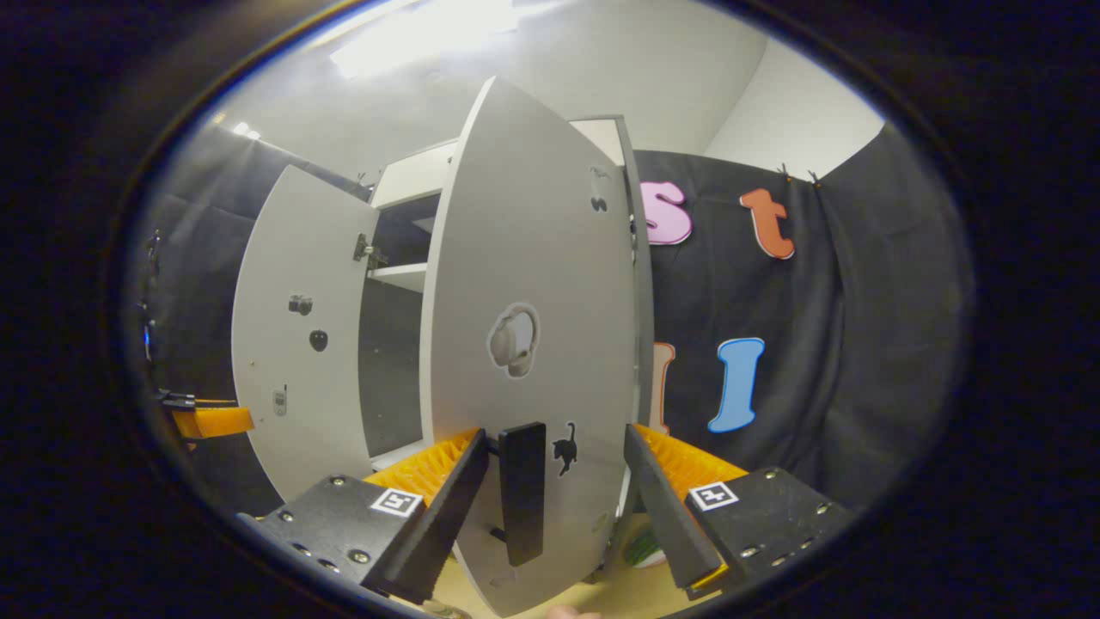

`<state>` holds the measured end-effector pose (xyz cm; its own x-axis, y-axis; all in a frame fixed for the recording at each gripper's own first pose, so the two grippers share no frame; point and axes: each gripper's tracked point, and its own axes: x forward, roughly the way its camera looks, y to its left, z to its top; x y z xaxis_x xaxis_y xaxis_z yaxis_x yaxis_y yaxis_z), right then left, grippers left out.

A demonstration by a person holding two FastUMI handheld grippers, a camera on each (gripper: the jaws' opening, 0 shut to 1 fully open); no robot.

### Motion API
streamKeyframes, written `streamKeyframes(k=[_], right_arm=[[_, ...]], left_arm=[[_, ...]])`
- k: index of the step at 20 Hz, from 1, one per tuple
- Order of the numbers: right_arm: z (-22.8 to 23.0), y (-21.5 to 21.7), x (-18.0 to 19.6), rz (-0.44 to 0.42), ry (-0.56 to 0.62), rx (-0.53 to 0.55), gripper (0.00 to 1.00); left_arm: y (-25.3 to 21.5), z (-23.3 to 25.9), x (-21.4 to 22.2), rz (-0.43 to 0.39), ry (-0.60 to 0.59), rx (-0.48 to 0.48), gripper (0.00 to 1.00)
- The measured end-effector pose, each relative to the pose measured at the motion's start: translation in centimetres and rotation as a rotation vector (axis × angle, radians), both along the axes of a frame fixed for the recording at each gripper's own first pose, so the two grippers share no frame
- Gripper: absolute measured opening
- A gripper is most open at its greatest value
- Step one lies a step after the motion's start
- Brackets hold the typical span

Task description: Grasp the bottle in the cabinet with the left hand and place it on the coaster, then close the right door with the right hand and the left door with the left hand.

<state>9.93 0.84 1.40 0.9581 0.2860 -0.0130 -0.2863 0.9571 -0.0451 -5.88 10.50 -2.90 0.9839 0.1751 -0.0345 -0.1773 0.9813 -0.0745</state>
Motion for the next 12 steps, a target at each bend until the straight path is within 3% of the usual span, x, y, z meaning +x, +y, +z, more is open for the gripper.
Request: streamKeyframes(k=[1, 2, 7, 12], right_arm=[[0.1, 1.0, 0.4, 0.005, -0.008, 0.002, 0.93], [0.1, 2.0, 0.5, 0.009, -0.008, 0.005, 0.99], [-0.7, 4.9, 2.5, 0.027, 0.042, 0.062, 0.97], [-1.2, 7.8, 4.4, 0.016, 0.045, 0.049, 0.99]], left_arm=[[0.5, 0.1, -0.3, 0.011, -0.002, 0.003, 0.96], [1.1, 0.4, -0.8, 0.026, -0.006, 0.009, 0.96], [4.0, 1.9, -3.4, 0.098, -0.030, 0.037, 0.96], [6.8, 3.0, -5.2, 0.169, -0.048, 0.054, 0.96]])
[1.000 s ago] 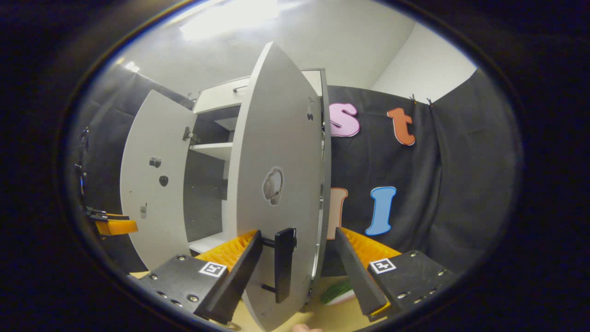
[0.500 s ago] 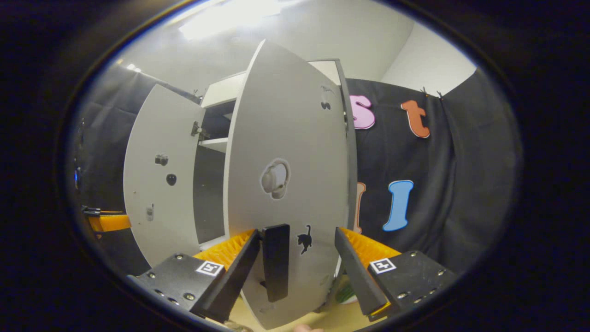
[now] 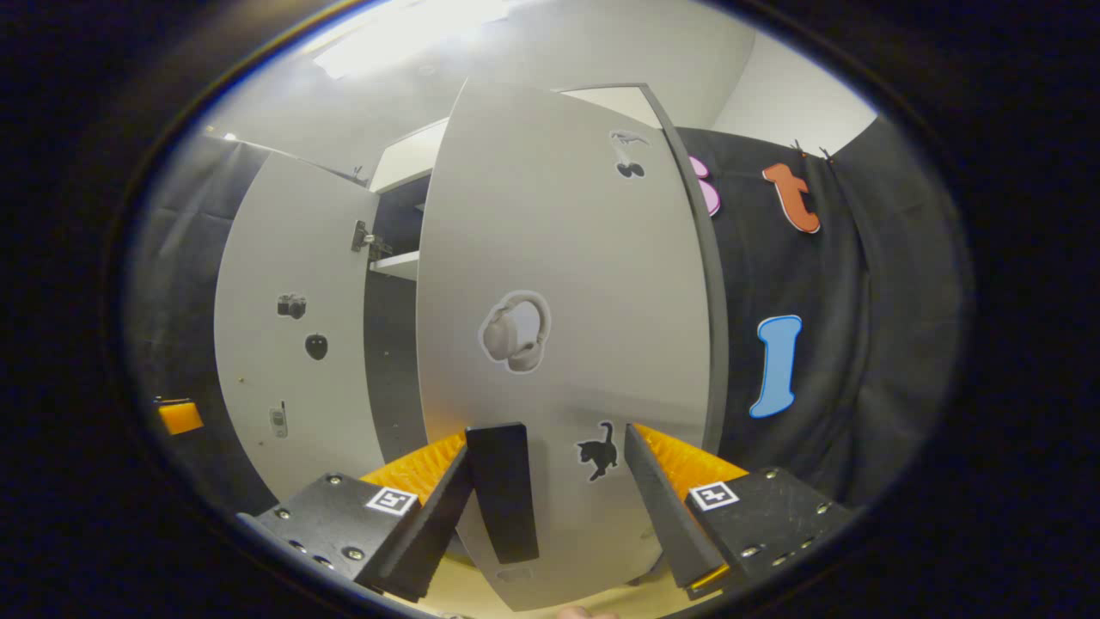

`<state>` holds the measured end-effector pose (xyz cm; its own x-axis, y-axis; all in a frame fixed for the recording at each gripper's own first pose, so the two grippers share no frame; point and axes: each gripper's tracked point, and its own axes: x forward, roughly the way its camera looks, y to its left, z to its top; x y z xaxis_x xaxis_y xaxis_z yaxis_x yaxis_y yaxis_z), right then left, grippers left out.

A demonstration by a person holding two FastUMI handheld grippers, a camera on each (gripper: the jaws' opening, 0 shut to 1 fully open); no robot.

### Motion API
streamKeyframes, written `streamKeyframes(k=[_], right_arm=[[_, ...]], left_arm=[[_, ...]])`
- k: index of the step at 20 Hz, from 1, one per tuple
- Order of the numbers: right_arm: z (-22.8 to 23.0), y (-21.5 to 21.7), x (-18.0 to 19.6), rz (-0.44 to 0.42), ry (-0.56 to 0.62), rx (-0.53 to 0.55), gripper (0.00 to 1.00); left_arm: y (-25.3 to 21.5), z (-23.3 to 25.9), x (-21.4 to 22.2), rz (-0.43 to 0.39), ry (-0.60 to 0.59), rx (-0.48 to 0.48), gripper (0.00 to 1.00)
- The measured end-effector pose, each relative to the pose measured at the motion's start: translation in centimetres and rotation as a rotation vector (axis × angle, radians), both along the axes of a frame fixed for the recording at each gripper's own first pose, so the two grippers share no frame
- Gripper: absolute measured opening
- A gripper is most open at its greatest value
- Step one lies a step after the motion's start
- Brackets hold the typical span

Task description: Grasp the bottle in the cabinet with the left hand and place it on the coaster, then close the right door with the right hand and the left door with the left hand.

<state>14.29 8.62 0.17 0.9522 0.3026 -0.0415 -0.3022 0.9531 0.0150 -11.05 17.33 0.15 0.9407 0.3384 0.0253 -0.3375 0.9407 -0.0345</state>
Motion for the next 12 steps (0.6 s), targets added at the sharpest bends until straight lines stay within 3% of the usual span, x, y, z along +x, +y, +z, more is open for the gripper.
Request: streamKeyframes(k=[8, 12], right_arm=[[-0.6, 2.3, 2.2, -0.020, 0.005, 0.001, 0.99], [-0.8, 3.2, 3.0, -0.042, -0.004, -0.014, 0.99]], left_arm=[[4.6, 0.6, -1.1, 0.081, -0.008, 0.006, 0.96], [6.0, 1.6, 0.2, 0.060, -0.029, -0.003, 0.96]])
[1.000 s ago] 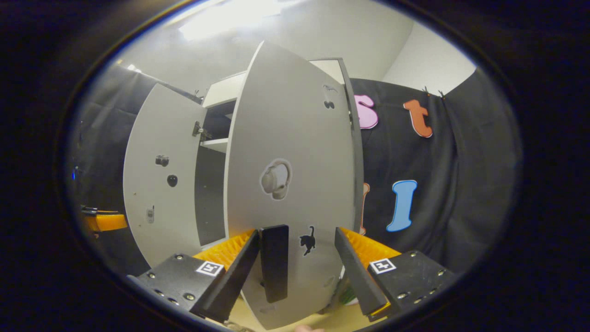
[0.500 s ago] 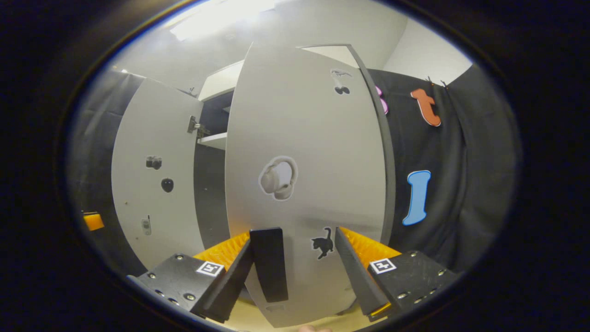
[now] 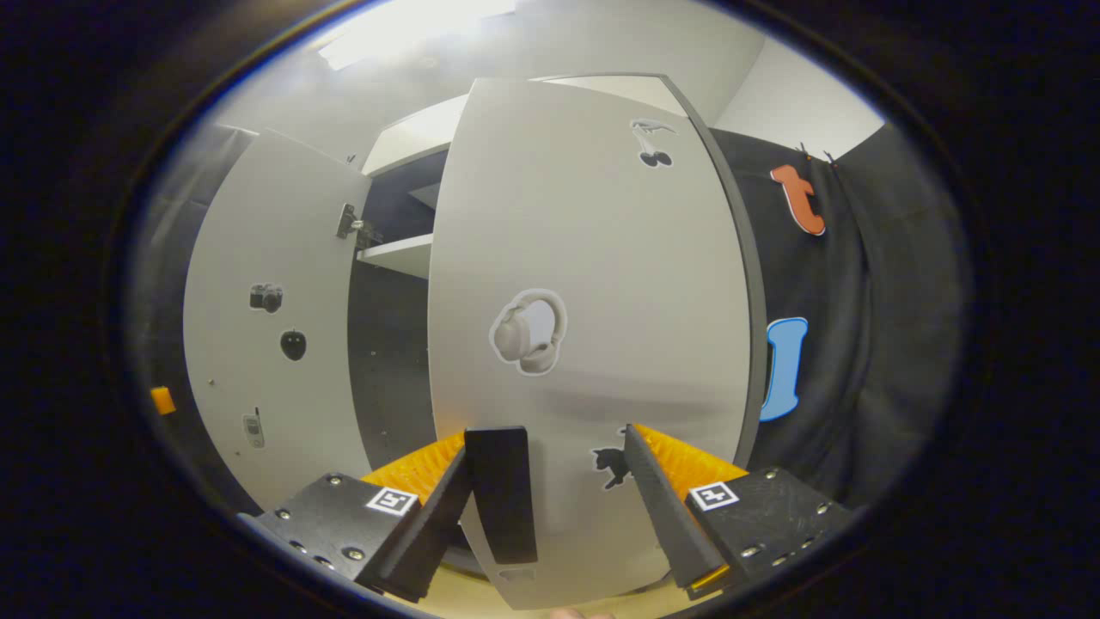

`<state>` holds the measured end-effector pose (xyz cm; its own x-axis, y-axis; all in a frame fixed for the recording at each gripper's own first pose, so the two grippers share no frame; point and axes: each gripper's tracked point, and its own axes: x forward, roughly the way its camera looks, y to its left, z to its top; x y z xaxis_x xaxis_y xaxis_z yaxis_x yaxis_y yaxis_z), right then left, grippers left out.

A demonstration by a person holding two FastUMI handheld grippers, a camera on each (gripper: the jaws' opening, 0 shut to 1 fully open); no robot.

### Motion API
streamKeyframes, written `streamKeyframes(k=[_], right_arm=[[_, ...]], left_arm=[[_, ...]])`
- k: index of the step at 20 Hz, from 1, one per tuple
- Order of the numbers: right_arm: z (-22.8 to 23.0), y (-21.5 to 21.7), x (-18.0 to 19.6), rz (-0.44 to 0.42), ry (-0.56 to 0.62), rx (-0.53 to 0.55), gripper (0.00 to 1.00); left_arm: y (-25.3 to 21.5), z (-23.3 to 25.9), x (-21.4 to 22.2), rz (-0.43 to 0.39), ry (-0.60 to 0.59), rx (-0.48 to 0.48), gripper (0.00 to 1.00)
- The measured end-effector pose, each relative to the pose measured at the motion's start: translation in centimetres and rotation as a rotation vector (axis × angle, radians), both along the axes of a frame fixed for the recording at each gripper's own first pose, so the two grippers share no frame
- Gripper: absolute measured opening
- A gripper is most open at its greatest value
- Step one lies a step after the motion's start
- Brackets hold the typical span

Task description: Grasp the bottle in the cabinet with the left hand and place it on the coaster, then close the right door with the right hand and the left door with the left hand.

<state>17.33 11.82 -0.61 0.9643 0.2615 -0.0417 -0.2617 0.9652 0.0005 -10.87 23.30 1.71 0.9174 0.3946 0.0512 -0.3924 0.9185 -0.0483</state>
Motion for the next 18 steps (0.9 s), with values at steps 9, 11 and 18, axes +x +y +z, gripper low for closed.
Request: streamKeyframes(k=[9, 11, 18], right_arm=[[-0.5, 1.4, 2.0, -0.029, 0.002, 0.012, 0.99], [-0.6, 1.6, 2.5, -0.038, 0.000, 0.015, 0.99], [-0.9, 2.6, 4.0, -0.059, -0.010, 0.022, 0.99]], left_arm=[[2.6, 1.5, 4.0, -0.067, 0.008, 0.056, 0.93], [2.8, 1.5, 4.8, -0.089, 0.012, 0.057, 0.96], [3.4, 1.5, 6.2, -0.128, 0.016, 0.065, 0.92]])
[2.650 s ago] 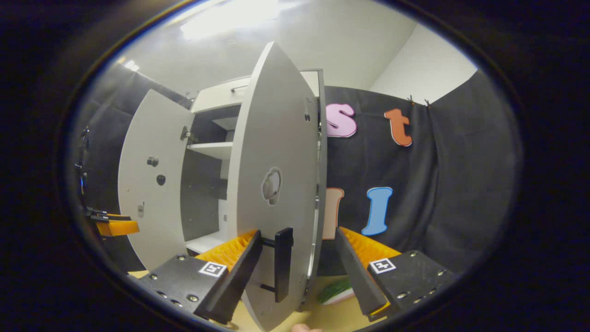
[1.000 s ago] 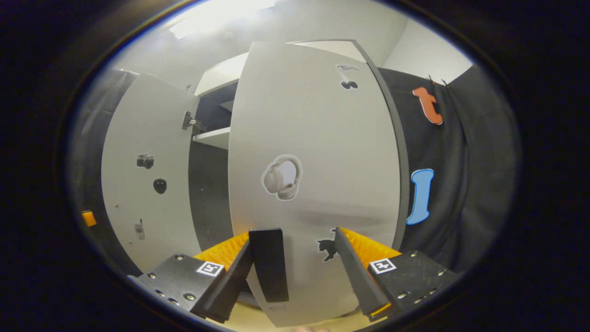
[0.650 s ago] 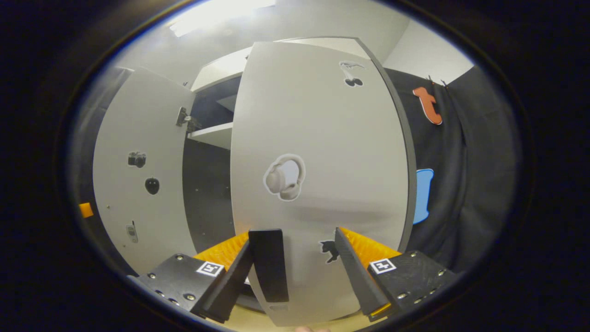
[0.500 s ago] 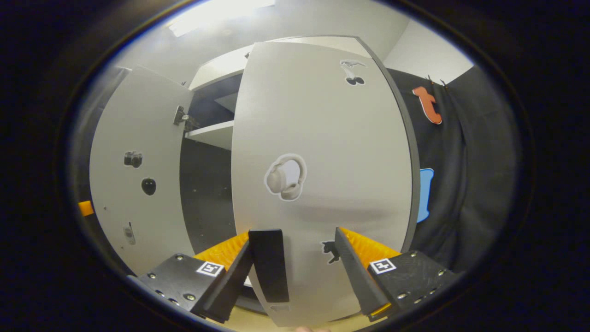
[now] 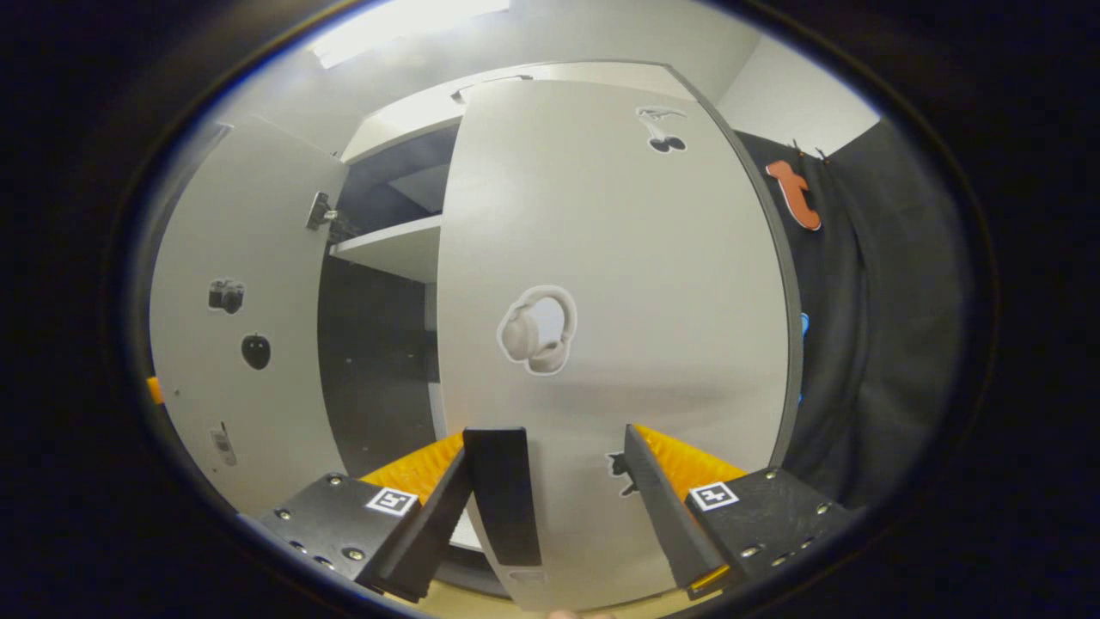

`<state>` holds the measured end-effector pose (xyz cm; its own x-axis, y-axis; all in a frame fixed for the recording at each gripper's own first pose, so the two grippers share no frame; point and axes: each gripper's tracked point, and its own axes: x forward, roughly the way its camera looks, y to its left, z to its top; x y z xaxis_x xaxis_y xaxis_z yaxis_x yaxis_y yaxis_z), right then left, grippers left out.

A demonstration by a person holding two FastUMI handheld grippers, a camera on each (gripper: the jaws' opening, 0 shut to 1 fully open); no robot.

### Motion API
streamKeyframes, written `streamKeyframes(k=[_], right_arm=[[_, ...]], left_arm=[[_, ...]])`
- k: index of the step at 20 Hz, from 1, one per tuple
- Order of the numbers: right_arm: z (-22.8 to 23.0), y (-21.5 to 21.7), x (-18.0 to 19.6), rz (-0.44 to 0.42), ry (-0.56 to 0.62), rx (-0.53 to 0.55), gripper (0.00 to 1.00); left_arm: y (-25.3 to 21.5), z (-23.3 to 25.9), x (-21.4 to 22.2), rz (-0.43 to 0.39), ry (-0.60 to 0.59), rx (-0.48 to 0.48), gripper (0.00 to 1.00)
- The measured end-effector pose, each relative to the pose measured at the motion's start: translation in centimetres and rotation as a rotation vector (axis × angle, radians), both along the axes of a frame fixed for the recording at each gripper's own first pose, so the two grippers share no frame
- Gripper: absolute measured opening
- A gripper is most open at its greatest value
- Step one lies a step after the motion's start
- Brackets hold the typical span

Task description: Grasp the bottle in the cabinet with the left hand and place it on the coaster, then close the right door with the right hand and the left door with the left hand.

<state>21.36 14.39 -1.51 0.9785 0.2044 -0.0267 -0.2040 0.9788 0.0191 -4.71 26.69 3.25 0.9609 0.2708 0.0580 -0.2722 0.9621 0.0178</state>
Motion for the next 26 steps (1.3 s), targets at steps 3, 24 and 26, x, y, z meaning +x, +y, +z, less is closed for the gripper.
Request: streamKeyframes(k=[3, 24, 26], right_arm=[[-0.1, 0.3, 0.7, -0.009, -0.003, 0.002, 0.99], [-0.3, 0.7, 1.2, -0.086, -0.033, -0.010, 1.00], [0.4, 0.5, 0.0, -0.068, -0.048, 0.004, 0.99]], left_arm=[[0.1, 0.2, 0.5, -0.029, 0.001, 0.011, 0.95], [-2.4, 0.3, 2.2, -0.211, 0.026, 0.033, 0.92], [-3.5, 0.2, 2.5, -0.242, 0.021, 0.023, 0.91]])
